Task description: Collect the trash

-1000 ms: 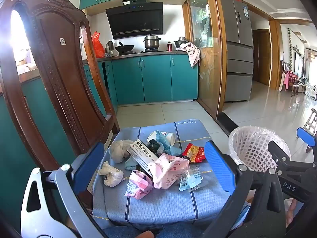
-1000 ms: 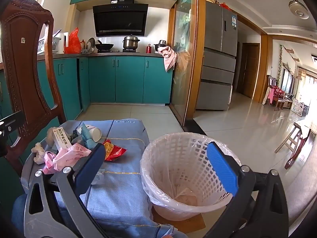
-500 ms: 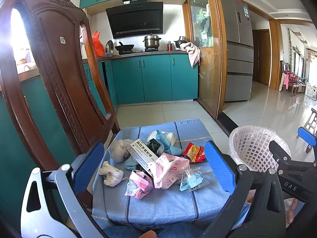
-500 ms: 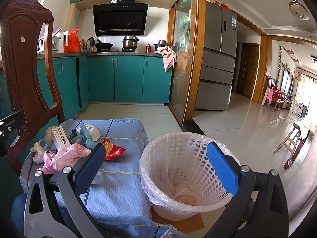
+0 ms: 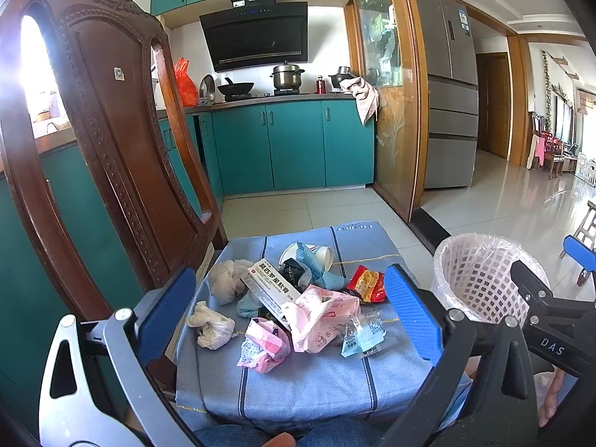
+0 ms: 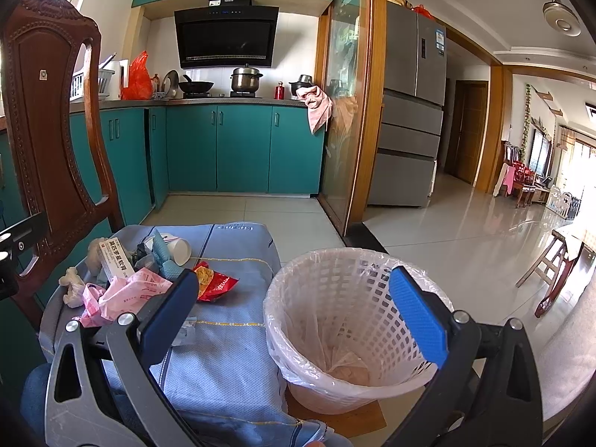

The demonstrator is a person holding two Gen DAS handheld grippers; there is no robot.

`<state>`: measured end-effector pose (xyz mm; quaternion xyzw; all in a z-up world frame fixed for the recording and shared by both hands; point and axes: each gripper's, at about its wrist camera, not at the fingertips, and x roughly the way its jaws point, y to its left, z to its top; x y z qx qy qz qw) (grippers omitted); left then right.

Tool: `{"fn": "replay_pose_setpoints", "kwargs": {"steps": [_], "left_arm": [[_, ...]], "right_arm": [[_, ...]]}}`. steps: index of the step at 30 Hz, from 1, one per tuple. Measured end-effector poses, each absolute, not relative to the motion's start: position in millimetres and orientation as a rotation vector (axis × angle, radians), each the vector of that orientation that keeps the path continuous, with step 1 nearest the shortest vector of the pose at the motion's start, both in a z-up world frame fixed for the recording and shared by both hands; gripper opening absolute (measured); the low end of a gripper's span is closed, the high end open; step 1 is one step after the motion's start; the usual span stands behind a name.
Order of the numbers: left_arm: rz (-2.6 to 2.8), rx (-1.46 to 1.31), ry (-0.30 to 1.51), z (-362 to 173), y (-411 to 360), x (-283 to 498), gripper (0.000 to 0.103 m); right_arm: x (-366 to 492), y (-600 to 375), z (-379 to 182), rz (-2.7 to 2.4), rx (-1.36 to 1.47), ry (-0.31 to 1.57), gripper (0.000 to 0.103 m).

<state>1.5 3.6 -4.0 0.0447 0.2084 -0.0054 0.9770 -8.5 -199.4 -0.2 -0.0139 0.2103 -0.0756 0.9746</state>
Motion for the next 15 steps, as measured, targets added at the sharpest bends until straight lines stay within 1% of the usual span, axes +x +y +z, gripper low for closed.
{"fn": "replay_pose_setpoints", "kwargs": {"steps": [15], "left_arm": [[-0.007,0.093,0.420,-4.9,4.4,2.2,0.101]], "right_arm": [[-7.4,-199.8,2.7,-0.155,-0.024,0.422,0.100]]}}
